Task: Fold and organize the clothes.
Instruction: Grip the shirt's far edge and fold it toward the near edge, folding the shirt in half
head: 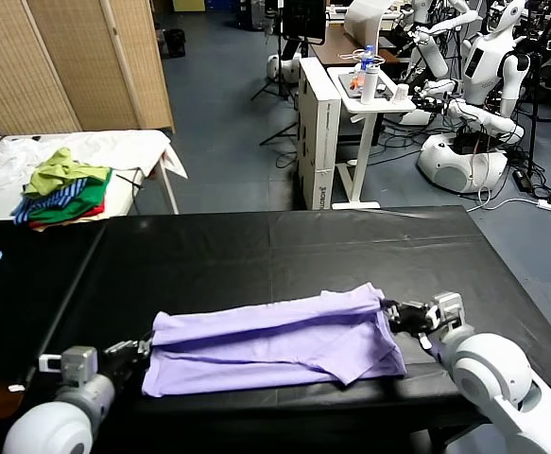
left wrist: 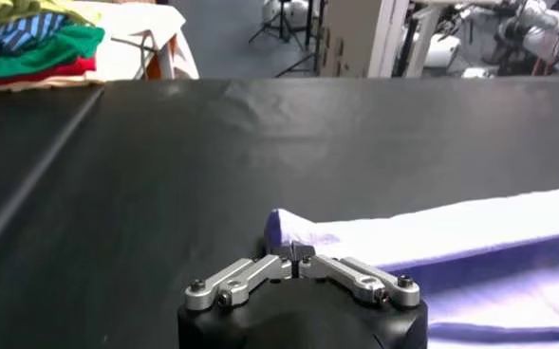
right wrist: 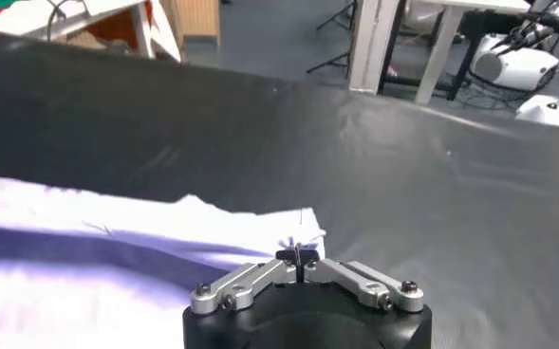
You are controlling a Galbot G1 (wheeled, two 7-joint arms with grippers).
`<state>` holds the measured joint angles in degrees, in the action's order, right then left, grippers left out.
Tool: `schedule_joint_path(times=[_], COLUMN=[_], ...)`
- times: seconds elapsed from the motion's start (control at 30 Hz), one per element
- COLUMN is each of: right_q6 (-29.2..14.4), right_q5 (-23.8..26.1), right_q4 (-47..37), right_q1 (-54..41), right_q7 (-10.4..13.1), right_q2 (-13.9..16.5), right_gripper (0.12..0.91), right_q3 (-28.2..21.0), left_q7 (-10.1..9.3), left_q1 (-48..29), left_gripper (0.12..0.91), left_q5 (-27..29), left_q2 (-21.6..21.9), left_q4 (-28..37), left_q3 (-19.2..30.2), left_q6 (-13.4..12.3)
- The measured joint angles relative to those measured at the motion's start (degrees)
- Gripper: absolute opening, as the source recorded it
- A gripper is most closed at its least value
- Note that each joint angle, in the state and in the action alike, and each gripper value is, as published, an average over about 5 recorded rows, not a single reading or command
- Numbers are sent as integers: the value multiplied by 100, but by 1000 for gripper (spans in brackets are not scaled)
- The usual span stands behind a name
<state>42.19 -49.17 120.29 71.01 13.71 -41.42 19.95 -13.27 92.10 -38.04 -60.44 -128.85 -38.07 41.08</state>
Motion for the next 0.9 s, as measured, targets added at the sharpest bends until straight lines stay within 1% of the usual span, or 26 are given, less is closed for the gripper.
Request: schedule_joint_path(times=[0.23,0.37,0.4,0.47,0.5,0.6,0.63,0.7,0.73,0.83,0.87,0.9], right_q6=[0,0,0,0,0,0,0,0,0,0,0,0], right_q5=[12,16,17,16,12,-16,-30,-65,-91,-169,-186,-194], right_q4=[67,89,94,114,129,198,225,276,300,332,323,303], right_q1=[147,184,186,188,188,189,190,195,196,165,140,108], right_q7=[-20,-58,-73,-121,-150,-207,-210,-212,-213,-205,-191,-167], right_q2=[37,42,44,54,62,93,101,110,110,81,60,33], right_gripper=[143,145,154,203,245,417,493,607,682,837,868,882], right_q3=[-16,-54,-60,-60,-52,-12,5,47,72,151,170,180], left_q7=[-172,-226,-238,-257,-271,-338,-363,-412,-441,-513,-522,-524], left_q1=[164,265,295,355,386,479,511,582,617,726,760,792], left_gripper=[146,146,146,146,146,147,158,219,269,451,508,565], left_q5=[187,372,418,512,561,715,768,856,883,931,953,979], left_q2=[-93,-152,-170,-206,-225,-287,-311,-364,-389,-460,-485,-510], left_q4=[-73,-133,-151,-183,-198,-233,-246,-289,-315,-418,-459,-504], left_q3=[21,34,40,58,71,114,125,138,142,136,128,119], left_q6=[54,59,59,59,59,68,73,92,99,112,112,112])
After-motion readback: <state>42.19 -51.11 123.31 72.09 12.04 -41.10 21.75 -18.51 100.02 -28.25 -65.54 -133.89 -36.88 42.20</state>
